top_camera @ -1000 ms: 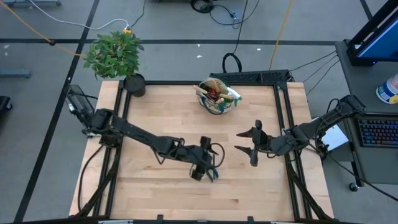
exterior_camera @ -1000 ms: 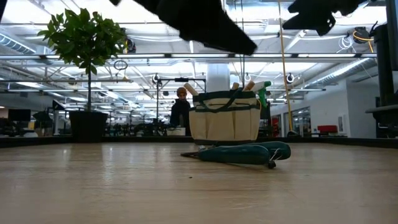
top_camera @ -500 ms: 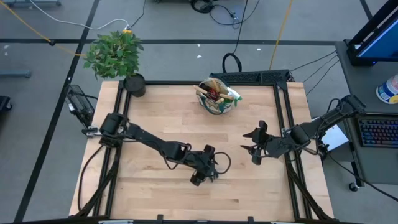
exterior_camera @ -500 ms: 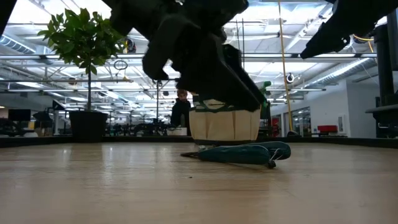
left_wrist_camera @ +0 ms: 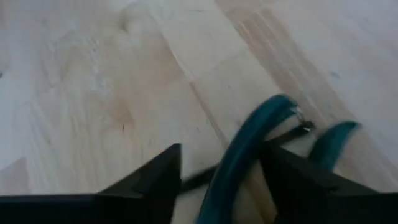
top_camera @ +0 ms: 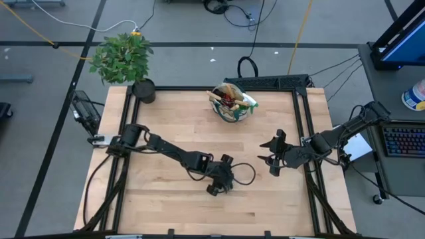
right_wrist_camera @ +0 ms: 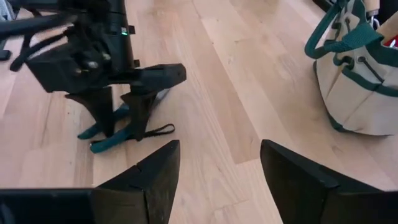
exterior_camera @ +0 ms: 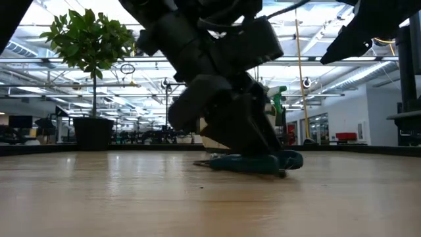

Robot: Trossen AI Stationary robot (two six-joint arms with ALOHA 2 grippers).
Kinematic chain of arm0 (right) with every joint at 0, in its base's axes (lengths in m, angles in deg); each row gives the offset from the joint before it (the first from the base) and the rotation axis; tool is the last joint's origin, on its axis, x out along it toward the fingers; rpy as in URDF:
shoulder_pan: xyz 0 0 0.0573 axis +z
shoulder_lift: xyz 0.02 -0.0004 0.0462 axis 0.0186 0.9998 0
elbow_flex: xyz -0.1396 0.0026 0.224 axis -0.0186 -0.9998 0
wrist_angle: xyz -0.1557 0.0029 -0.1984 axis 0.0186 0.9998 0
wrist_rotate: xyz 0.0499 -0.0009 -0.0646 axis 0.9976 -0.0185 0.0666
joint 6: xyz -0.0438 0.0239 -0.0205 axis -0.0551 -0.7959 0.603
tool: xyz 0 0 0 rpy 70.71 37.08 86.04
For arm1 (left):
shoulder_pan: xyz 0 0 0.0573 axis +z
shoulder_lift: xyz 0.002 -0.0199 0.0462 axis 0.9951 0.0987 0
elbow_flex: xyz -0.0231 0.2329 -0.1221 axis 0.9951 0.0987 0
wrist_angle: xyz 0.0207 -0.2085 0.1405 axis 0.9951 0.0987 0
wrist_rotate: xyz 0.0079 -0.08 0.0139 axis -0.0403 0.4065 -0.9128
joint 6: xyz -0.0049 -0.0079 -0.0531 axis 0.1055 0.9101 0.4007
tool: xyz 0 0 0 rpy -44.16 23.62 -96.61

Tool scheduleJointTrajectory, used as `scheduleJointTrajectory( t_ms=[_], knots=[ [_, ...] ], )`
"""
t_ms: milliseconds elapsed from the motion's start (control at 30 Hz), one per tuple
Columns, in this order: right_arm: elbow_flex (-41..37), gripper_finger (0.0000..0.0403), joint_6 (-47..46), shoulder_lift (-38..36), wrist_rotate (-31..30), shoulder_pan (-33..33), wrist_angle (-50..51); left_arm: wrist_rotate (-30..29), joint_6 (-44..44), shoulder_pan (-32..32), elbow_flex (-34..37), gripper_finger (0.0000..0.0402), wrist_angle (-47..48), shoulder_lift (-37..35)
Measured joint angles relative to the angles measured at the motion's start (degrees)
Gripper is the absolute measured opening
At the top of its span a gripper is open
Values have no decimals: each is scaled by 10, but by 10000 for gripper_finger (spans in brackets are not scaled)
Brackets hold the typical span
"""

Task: Pick & Place Garden tools in Gardening bag
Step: Put the shear scissors into the gardening bag

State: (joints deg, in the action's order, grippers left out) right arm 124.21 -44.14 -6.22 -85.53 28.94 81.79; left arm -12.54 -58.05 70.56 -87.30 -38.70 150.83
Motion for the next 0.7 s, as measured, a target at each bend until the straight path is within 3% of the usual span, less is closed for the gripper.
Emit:
scheduleJointTrajectory(
  t_ms=[267, 500, 700],
  knots=[
    [0, 215, -1, 0, 0, 0, 2, 32, 66, 4, -3, 48, 12, 13],
    [0, 215, 2, 0, 0, 0, 4, 29, 201, 13, 0, 51, 32, -8],
    [0, 215, 5, 0, 0, 0, 8, 27, 289, 37, 1, 50, 52, -95]
  ],
)
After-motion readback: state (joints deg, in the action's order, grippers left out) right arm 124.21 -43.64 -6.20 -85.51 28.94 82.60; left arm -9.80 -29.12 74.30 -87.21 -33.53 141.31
